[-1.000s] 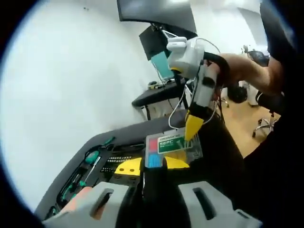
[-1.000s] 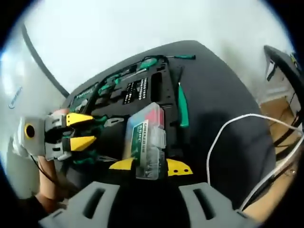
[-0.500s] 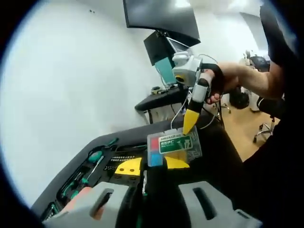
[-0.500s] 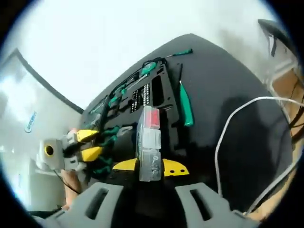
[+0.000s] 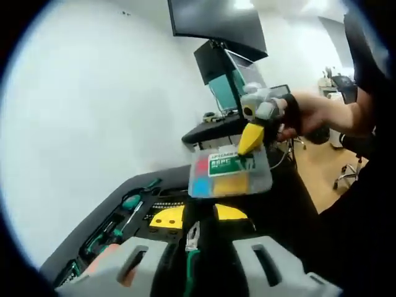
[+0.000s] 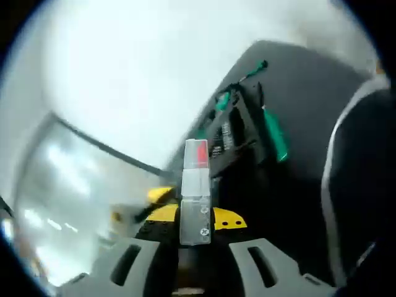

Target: Pick up the tools and put them into their designated positions in the toolbox.

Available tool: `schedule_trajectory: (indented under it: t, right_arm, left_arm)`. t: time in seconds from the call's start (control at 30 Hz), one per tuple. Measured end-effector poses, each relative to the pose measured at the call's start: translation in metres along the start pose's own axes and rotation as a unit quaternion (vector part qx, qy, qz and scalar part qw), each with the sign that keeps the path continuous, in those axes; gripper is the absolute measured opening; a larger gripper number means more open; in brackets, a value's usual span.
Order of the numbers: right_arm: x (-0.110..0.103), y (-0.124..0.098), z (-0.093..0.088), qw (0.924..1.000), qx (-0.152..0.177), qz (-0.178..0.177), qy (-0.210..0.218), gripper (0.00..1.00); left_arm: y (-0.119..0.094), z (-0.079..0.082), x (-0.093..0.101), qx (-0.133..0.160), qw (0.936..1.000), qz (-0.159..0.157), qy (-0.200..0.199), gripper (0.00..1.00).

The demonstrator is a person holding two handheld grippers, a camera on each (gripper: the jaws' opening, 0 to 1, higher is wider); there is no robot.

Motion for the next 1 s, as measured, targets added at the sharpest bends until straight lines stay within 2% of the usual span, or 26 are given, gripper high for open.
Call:
schedule_trajectory:
  t: [0.03, 0.07, 0.1, 0.13, 0.17, 0.2, 0.23, 0.27, 0.3, 0.37, 0.4, 0.43, 0.47, 0.53, 0.57, 0.6, 0.63, 0.67, 0.7, 0.73, 0.77, 0.8, 0.83, 0.9, 0.93, 1.0]
  right_arm:
    - [0.004, 0.006, -0.007, 0.9996, -0.015, 0.007, 0.023, 0.17]
    - [0.017, 0.016, -0.013, 0.999, -0.013, -0.01, 0.042, 0.17]
    - [0.026, 0.02, -0.016, 0.9986, -0.007, -0.031, 0.042, 0.17]
    - [0.036, 0.024, -0.019, 0.9978, -0.004, -0.06, 0.028, 0.17]
    - [0.022, 0.024, -0.016, 0.9998, 0.013, -0.008, 0.011, 0.17]
    - [0.009, 0.023, -0.013, 0.9987, 0.032, 0.031, -0.023, 0.17]
    - [0.005, 0.021, -0.012, 0.9955, 0.048, 0.035, -0.074, 0.17]
    - [0.006, 0.018, -0.011, 0.9888, 0.061, 0.013, -0.136, 0.19]
    - [0.01, 0.014, -0.009, 0.9767, 0.071, -0.026, -0.201, 0.19]
    - [0.016, 0.0, 0.001, 0.9385, 0.081, -0.115, -0.315, 0.19]
    - [0.014, -0.007, 0.005, 0.9205, 0.083, -0.145, -0.353, 0.17]
    - [0.01, -0.012, 0.007, 0.9118, 0.082, -0.156, -0.371, 0.17]
    - [0.003, -0.014, 0.006, 0.9115, 0.082, -0.141, -0.377, 0.16]
    - [-0.01, -0.021, 0.002, 0.892, 0.086, -0.111, -0.43, 0.15]
    - [-0.012, -0.024, 0.001, 0.8775, 0.092, -0.112, -0.457, 0.15]
    - [-0.01, -0.028, -0.002, 0.8675, 0.094, -0.119, -0.474, 0.15]
    - [-0.005, -0.029, -0.008, 0.8493, 0.083, -0.133, -0.504, 0.15]
    - [-0.001, -0.032, -0.014, 0.8263, 0.066, -0.134, -0.543, 0.15]
    - [0.005, -0.032, -0.017, 0.8092, 0.068, -0.144, -0.566, 0.15]
    - [0.013, -0.035, -0.017, 0.8211, 0.072, -0.166, -0.541, 0.15]
    - [0.021, -0.034, -0.019, 0.8376, 0.062, -0.169, -0.516, 0.15]
    - [0.024, -0.033, -0.021, 0.8454, 0.06, -0.161, -0.506, 0.15]
    - [0.027, -0.033, -0.023, 0.85, 0.051, -0.167, -0.497, 0.18]
    - [0.028, -0.03, -0.021, 0.8459, 0.048, -0.173, -0.502, 0.2]
    - [0.027, -0.028, -0.022, 0.8412, 0.047, -0.177, -0.509, 0.19]
    - [0.02, -0.021, -0.022, 0.8406, 0.056, -0.173, -0.51, 0.18]
  left_arm:
    - [0.0, 0.002, -0.002, 0.006, 1.0, 0.002, -0.004, 0.17]
    - [0.0, 0.005, -0.004, 0.012, 0.9999, 0.0, -0.009, 0.17]
    - [0.0, 0.006, -0.003, 0.013, 0.9998, -0.004, -0.012, 0.16]
    - [-0.001, 0.005, 0.004, 0.008, 0.9993, -0.034, -0.009, 0.15]
    - [-0.004, 0.001, 0.01, -0.006, 0.9983, -0.058, 0.001, 0.15]
    - [-0.007, -0.002, 0.012, -0.019, 0.9969, -0.072, 0.027, 0.15]
    - [-0.009, -0.002, 0.011, -0.016, 0.9967, -0.071, 0.036, 0.15]
    - [-0.012, -0.004, 0.01, -0.022, 0.9967, -0.072, 0.029, 0.15]
    - [-0.013, -0.007, 0.01, -0.03, 0.9962, -0.077, 0.027, 0.15]
    - [-0.013, -0.018, 0.011, -0.058, 0.9936, -0.088, 0.041, 0.15]
    - [-0.012, -0.026, 0.013, -0.075, 0.9915, -0.095, 0.048, 0.15]
    - [-0.01, -0.031, 0.015, -0.085, 0.9901, -0.099, 0.05, 0.15]
    - [-0.005, -0.036, 0.016, -0.089, 0.9896, -0.102, 0.049, 0.15]
    - [0.003, -0.04, 0.015, -0.095, 0.9878, -0.108, 0.059, 0.15]
    - [0.005, -0.041, 0.013, -0.1, 0.9868, -0.112, 0.061, 0.16]
    - [0.006, -0.041, 0.012, -0.1, 0.9866, -0.114, 0.062, 0.16]
    - [0.009, -0.04, 0.007, -0.099, 0.986, -0.12, 0.061, 0.16]
    - [0.011, -0.04, 0.002, -0.098, 0.985, -0.132, 0.052, 0.17]
    - [0.013, -0.04, -0.003, -0.099, 0.9849, -0.134, 0.046, 0.17]
    - [0.016, -0.04, -0.008, -0.1, 0.985, -0.133, 0.044, 0.18]
    - [0.019, -0.039, -0.014, -0.105, 0.9845, -0.133, 0.043, 0.18]
    - [0.02, -0.038, -0.016, -0.106, 0.9841, -0.135, 0.044, 0.19]
    - [0.023, -0.034, -0.017, -0.103, 0.9835, -0.142, 0.045, 0.19]
    - [0.03, -0.021, -0.013, -0.084, 0.9823, -0.163, 0.04, 0.2]
    - [0.033, -0.017, -0.011, -0.079, 0.9818, -0.168, 0.041, 0.2]
    - [0.041, -0.01, -0.002, -0.082, 0.9767, -0.189, 0.061, 0.17]
Point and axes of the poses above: the point that each gripper's makers call its tool centre point, and the gripper's own axes: y roughly forward along the fingers, x roughly to its right, z roughly out of its top, the point moved 4 cm from there along -y, roughly backward along the fingers, and after that the axes turned 1 degree about y, right-handed, at the moved point
